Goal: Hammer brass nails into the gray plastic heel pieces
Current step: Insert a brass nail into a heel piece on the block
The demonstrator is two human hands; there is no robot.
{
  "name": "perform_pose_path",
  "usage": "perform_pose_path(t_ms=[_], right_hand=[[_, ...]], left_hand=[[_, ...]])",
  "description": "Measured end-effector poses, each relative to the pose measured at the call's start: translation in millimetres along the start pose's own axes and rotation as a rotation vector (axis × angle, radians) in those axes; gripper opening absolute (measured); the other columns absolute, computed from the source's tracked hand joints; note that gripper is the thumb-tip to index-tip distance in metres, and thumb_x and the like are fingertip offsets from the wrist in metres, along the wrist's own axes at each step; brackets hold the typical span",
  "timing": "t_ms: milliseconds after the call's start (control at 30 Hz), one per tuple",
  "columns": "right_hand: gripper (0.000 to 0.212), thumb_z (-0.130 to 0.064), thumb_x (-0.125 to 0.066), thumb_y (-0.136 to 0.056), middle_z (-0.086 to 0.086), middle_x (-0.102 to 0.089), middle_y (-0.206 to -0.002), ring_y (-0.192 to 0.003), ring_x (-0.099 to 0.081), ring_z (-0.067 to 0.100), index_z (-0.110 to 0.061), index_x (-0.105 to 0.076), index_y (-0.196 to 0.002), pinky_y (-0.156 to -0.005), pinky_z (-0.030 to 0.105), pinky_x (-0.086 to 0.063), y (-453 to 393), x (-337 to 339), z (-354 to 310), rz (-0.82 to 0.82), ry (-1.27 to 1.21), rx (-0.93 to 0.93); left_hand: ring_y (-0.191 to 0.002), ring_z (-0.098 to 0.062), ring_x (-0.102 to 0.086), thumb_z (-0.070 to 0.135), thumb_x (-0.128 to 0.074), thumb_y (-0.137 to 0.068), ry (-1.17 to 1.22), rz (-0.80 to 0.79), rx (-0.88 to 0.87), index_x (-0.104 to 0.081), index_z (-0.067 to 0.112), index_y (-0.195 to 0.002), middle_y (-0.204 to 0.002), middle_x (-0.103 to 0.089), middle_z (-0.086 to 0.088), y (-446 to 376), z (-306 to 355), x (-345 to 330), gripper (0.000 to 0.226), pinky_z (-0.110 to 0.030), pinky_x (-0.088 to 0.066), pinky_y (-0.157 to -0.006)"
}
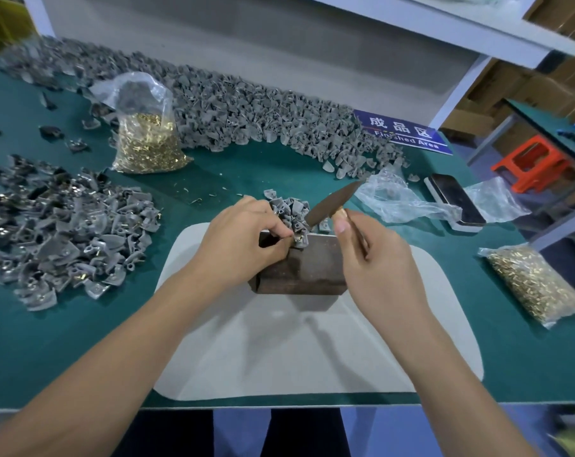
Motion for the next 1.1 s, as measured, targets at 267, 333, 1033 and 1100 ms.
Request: perform_pose_path(t_ms=[267, 333, 1033, 1100], right_hand=[[0.028, -0.051, -0.042, -0.107, -0.017, -0.051, -0.064, -0.062, -0.046, 0.012, -0.033, -0.056, -0.092, -0.054, 0.035, -0.038, 2.3, -6.1, 6.5, -0.005, -0.019, -0.027], [0.027, -0.05, -0.042, -0.106, -0.012, -0.052, -0.064, -0.063, -0.049, 0.014, -0.033, -0.055, -0.09, -0.058, 0.038, -0.044, 3.3, -11.5, 4.3, -0.048, 0.018, -0.025], [0.032, -0.053, -0.038, -0.106, -0.003, -0.061, -0.074, -0.077, -0.058, 0.032, -0.029, -0.057, -0.098, -0.065, 0.042, -0.05, -2.6, -11.5, -8.9, -0.091, 0.207, -0.029], [0.03, -0.053, -0.039, -0.107, -0.004, -0.062, -0.075, -0.077, -0.057, 0.031, -0.031, -0.059, -0.103, -0.064, 0.042, -0.048, -2.7, -6.3, -7.0, -0.037, 0.156, -0.036]], left_hand=[[-0.089, -0.012, -0.053, 0.026, -0.081, -0.082, -0.019, -0.019, 0.041, -0.075, 0.034, -0.079, -0.077, -0.059, 0.012, -1.0, -5.0, 0.7, 0.01, -0.035, -0.046, -0.069], [-0.089, -0.009, -0.051, 0.028, -0.081, -0.081, -0.026, -0.022, 0.049, -0.074, 0.035, -0.078, -0.077, -0.059, 0.012, -0.9, -5.9, 1.4, 0.011, -0.032, -0.043, -0.068], [-0.092, -0.006, -0.047, 0.034, -0.08, -0.084, -0.055, -0.041, 0.067, -0.075, 0.036, -0.081, -0.079, -0.056, 0.018, -0.2, -11.2, 0.4, 0.006, -0.034, -0.045, -0.071], [-0.092, -0.004, -0.046, 0.034, -0.08, -0.084, -0.052, -0.039, 0.074, -0.075, 0.035, -0.082, -0.079, -0.056, 0.02, -0.3, -12.1, 0.4, 0.005, -0.035, -0.046, -0.072]])
Point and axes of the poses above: each hand's wrist, its own y-axis away from the middle knuckle, its own x-axis out of the back of the hand, z = x × y, the point moved 10 cm from there along -y, towards the middle knuckle
